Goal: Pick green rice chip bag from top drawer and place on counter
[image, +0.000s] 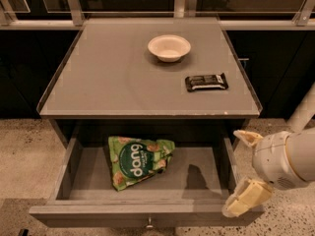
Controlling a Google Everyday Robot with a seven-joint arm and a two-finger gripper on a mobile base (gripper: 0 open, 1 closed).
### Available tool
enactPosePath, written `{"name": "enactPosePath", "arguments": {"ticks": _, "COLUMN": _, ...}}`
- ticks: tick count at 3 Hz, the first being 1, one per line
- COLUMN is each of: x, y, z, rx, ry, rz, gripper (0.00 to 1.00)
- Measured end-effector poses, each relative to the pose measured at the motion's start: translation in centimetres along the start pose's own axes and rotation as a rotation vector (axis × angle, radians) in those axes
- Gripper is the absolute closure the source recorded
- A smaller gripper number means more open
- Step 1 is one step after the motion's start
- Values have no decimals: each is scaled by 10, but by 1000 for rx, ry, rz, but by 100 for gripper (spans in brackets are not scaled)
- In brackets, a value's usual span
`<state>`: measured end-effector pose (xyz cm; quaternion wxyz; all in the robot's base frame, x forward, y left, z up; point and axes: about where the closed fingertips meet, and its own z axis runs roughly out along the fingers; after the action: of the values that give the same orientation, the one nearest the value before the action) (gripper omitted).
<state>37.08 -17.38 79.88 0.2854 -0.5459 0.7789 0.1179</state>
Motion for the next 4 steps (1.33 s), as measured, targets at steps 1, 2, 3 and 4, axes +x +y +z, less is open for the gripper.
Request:
{"name": "enactPosePath", "arguments": {"ticks": 1, "x": 8, "y": -5, "z": 26, "rx": 35, "ry": -63, "rz": 54, "gripper": 0}}
{"name": "enactPosePath", "arguments": {"ticks": 2, "x": 6, "y": -13, "z": 62, "rx": 7, "ry": -121, "rz": 79, "gripper": 0}}
{"name": "enactPosePath", "arguments": {"ticks": 3, "x": -8, "y": -19, "z": 94, "rx": -33, "ry": -180, "rz": 70, "gripper": 0}}
{"name": "enactPosePath", "arguments": {"ticks": 4, "x": -25, "y": -20, "z": 126, "rx": -76, "ry": -226, "rz": 48, "gripper": 0}}
